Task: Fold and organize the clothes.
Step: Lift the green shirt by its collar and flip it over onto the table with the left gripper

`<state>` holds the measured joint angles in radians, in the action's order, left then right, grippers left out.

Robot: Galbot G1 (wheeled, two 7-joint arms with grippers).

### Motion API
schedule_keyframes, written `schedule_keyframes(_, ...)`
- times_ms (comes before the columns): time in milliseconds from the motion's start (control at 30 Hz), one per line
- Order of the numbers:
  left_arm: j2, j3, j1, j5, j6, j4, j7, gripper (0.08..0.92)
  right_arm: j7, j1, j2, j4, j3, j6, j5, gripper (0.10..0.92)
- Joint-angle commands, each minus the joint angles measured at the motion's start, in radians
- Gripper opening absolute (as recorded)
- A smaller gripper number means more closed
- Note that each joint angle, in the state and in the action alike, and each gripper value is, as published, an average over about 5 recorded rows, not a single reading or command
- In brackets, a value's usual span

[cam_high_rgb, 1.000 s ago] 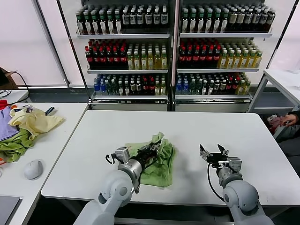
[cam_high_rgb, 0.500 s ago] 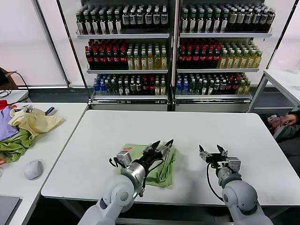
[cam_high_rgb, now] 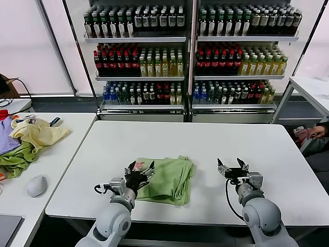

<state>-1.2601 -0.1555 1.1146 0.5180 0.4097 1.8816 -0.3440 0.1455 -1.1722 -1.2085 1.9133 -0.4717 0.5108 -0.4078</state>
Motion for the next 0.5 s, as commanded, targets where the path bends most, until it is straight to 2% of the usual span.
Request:
schedule_keyframes(33, 0.018, -0.024, 0.04, -0.147, 0.073, -0.064, -0.038, 0.823, 0.0, -0.003, 0.001, 0.005, -0.003, 0.0, 0.001, 0.823)
schedule_keyframes(267, 0.01, -0.023, 0.019, 0.044, 0.166, -0.057, -0.072, 0.814, 0.001, -0.002, 0.005, 0.011, -0.006, 0.002, -0.001, 0.823)
schedule_keyframes(500, 0.011, -0.04, 0.02, 0.257, 0.173, -0.041, -0.073, 0.646, 0.001, 0.001, 0.005, 0.011, -0.005, 0.003, -0.001, 0.823)
